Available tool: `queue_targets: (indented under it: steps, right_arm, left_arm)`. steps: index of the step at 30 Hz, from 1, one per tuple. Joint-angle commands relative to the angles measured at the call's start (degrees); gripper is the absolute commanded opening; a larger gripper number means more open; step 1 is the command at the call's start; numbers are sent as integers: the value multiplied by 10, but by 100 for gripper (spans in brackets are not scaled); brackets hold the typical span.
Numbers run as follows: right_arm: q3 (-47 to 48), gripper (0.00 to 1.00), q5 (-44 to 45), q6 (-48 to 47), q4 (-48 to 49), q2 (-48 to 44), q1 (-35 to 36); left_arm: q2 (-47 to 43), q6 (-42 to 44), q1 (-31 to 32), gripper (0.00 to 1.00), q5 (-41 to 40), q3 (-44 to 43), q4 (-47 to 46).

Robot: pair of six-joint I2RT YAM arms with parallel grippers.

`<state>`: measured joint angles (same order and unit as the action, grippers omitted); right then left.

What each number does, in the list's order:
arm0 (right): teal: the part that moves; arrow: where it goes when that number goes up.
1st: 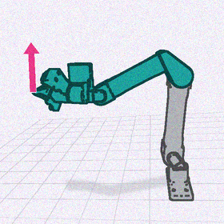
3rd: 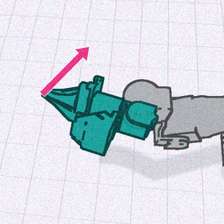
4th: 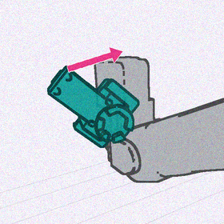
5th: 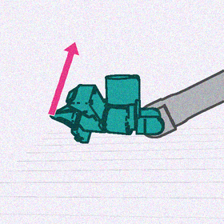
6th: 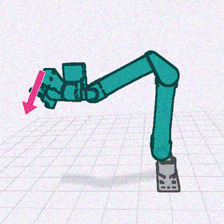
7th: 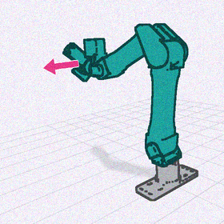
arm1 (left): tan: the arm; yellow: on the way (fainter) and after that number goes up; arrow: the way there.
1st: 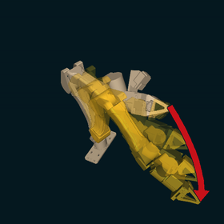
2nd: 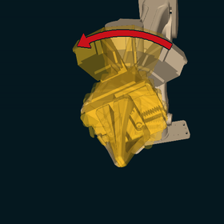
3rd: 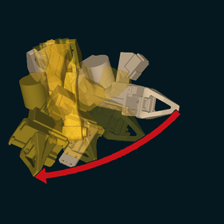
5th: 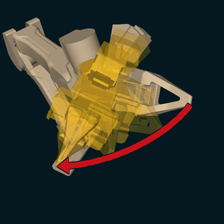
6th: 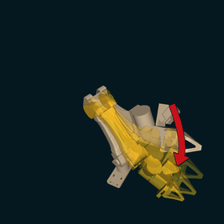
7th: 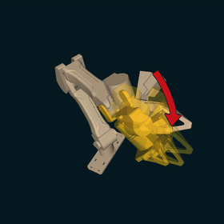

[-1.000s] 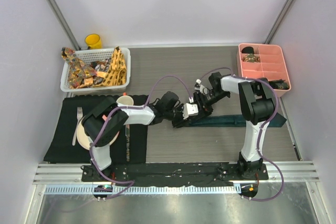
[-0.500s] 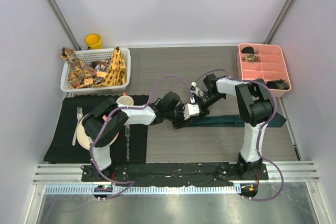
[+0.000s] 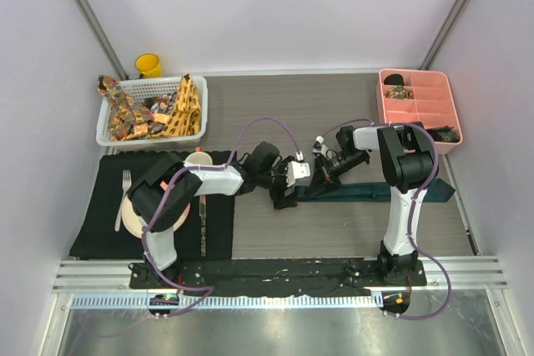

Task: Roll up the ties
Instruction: Roll the tie at the center of the board.

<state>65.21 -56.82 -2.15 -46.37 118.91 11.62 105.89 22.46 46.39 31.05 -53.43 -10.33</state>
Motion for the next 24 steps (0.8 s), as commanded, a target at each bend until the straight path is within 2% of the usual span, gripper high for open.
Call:
queue_targets:
  steps: [1, 5, 7, 11, 12, 13, 14, 15, 16, 19, 21, 24]
  right_arm:
    - [-15, 1, 133, -29, 24, 43, -2]
    - [-4, 1, 149, -24, 20, 54, -8]
    - [-2, 1, 147, -22, 17, 55, -8]
    - [2, 1, 126, -16, 18, 51, -7]
    - [3, 3, 112, -15, 17, 47, -7]
    - [5, 6, 106, -15, 17, 42, -6]
    - [6, 10, 99, -15, 15, 26, -6]
    - [5, 22, 87, -15, 13, 13, -7]
    - [4, 28, 86, -20, 9, -2, -7]
    - [5, 42, 87, -32, -9, -68, -7]
    - [10, 46, 81, -27, -16, -89, -7]
    - [26, 46, 58, 1, -16, -90, 7]
  left_arm:
    - [16, 0, 5, 85, 29, -30, -25]
    - [38, 19, 13, 84, 32, -48, -26]
    - [49, 21, 15, 79, 33, -58, -20]
    - [53, 33, 18, 59, 32, -59, 0]
    - [49, 35, 19, 50, 32, -53, 11]
    - [42, 36, 19, 45, 30, -48, 17]
    - [37, 36, 19, 35, 22, -45, 27]
    - [32, 36, 19, 31, 14, -41, 54]
    - [20, 37, 18, 28, 8, -36, 70]
    - [-5, 48, 16, 25, -12, -4, 101]
    - [-22, 51, 16, 24, -29, 13, 122]
    - [-24, 35, 17, 23, -48, 14, 141]
